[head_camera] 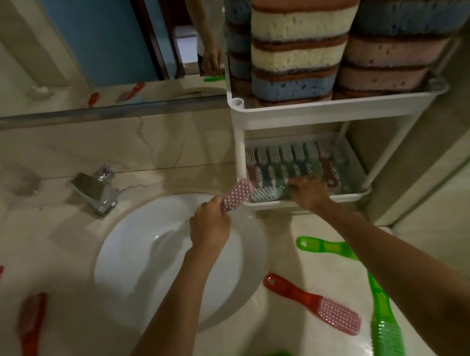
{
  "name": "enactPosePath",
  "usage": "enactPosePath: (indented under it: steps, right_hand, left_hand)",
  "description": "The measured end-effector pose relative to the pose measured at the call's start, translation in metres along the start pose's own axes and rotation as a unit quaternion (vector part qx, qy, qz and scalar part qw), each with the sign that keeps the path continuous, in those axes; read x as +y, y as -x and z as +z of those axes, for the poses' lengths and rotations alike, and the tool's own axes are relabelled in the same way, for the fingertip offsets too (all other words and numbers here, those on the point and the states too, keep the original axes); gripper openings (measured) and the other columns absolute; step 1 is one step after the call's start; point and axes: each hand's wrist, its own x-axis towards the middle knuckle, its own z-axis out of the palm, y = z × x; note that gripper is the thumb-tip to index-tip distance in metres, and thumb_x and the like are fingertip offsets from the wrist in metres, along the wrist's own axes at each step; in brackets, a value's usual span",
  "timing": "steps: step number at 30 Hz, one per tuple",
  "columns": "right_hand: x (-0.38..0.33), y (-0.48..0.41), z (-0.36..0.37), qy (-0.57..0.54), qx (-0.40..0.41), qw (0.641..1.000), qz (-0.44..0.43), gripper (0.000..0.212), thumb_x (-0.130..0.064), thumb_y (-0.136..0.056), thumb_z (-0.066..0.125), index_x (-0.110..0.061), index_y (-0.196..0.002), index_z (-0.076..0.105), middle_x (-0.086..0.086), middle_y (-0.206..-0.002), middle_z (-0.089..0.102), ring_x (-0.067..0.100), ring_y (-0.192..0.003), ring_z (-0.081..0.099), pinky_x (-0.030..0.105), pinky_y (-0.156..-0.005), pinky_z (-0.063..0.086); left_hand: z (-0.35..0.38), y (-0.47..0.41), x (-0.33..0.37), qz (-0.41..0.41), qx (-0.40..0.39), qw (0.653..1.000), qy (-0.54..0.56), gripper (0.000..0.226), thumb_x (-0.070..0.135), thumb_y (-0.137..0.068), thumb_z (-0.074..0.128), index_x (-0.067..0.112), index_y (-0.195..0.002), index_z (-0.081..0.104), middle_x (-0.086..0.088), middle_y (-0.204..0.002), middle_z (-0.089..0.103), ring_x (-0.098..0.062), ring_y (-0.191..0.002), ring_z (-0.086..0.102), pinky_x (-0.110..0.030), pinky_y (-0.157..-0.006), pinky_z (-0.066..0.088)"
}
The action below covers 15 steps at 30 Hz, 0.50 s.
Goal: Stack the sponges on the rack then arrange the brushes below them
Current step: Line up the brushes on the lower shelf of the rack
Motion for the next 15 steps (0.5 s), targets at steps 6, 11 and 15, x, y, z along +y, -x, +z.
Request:
enactPosePath:
  steps: [6, 11, 15]
  right_hand:
    - [-0.002, -0.01, 0.006, -0.002, -0.065, 0.998, 0.002, 0.037, -0.017, -0.093, 0.039, -0.033, -0.117, 0.063, 0.002, -0.14, 0.05, 0.032, -0.13, 0.037, 0.045, -0.113, 0.022]
    - [-0.006, -0.004, 0.011, -0.002, -0.054, 0.999, 0.005, 0.043, -0.014, -0.095, 0.034, -0.036, -0.125, 0.057, 0.007, -0.142, 0.043, 0.032, -0.131, 0.031, 0.043, -0.112, 0.017]
    - [-0.002, -0.003, 0.014, -0.043, -0.059, 0.997, 0.011, 0.04, -0.015, -0.094, 0.038, -0.033, -0.118, 0.063, 0.006, -0.138, 0.048, 0.032, -0.13, 0.033, 0.042, -0.108, 0.023]
  left_hand:
    - [0.003, -0.007, -0.001, 0.004, -0.016, 1.0, -0.012, 0.024, 0.007, -0.091, 0.041, 0.002, -0.103, 0.061, -0.019, -0.106, 0.065, -0.037, -0.101, 0.058, -0.039, -0.082, 0.046]
    - [0.009, -0.011, 0.001, 0.025, -0.035, 0.999, -0.018, 0.024, 0.009, -0.091, 0.043, 0.003, -0.097, 0.066, -0.018, -0.102, 0.068, -0.034, -0.097, 0.061, -0.038, -0.08, 0.047]
    - [0.011, -0.013, 0.008, 0.048, -0.053, 0.997, -0.022, 0.025, 0.011, -0.092, 0.044, 0.003, -0.099, 0.067, -0.017, -0.101, 0.068, -0.032, -0.096, 0.062, -0.037, -0.08, 0.048]
